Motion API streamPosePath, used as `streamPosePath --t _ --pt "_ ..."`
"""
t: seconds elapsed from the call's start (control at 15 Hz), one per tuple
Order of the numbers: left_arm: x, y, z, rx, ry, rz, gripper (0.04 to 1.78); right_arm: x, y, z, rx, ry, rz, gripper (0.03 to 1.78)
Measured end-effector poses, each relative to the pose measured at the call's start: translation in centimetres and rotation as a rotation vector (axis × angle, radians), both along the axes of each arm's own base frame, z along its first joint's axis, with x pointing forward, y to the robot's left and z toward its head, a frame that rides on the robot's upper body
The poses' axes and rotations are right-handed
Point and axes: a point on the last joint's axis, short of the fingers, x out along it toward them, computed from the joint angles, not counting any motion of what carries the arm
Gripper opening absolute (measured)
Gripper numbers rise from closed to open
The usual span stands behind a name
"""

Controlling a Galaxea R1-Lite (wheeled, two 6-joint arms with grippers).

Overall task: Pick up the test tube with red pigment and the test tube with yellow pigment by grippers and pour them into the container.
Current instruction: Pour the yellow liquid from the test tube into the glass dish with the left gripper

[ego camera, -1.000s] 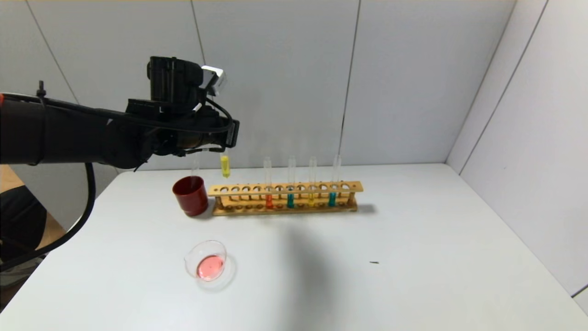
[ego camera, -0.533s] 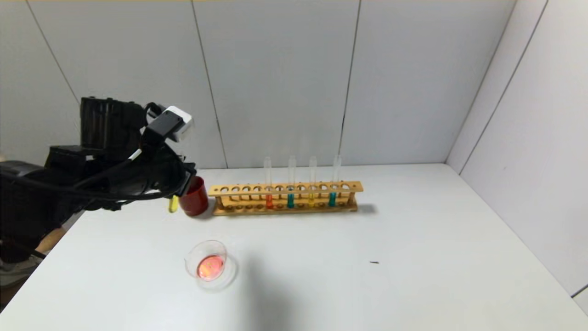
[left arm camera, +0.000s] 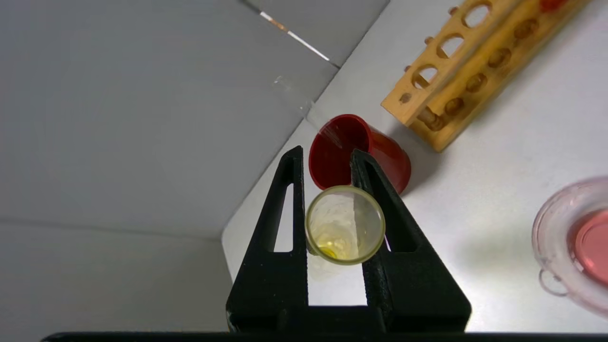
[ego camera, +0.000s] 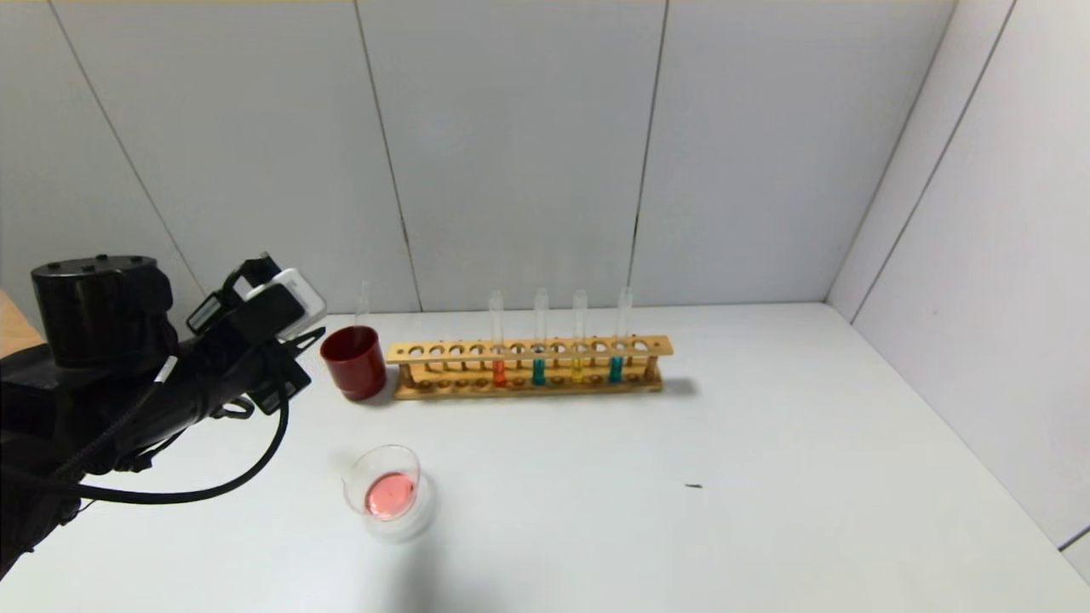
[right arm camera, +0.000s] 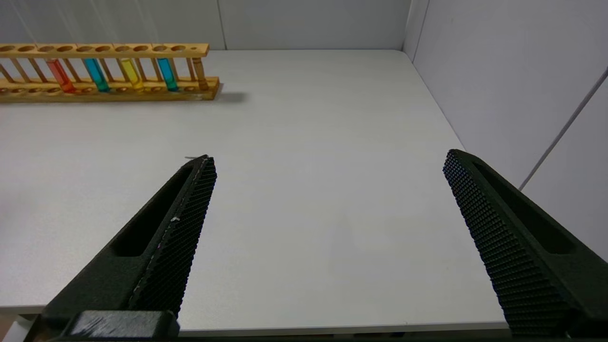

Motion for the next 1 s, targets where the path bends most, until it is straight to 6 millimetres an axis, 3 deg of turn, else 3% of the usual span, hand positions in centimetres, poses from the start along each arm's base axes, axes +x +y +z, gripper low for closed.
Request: streamPosePath --t 0.33,1.0 --pt "-0.2 -0.1 -2.4 0.212 0.000 -0.167 0.36 0.0 0.0 0.0 0.000 0.000 0.000 1.75" --pt "0.0 -0.5 -4.4 0.591 -0.043 -0.306 0.36 0.0 0.0 0.0 0.000 0.000 0.000 1.75"
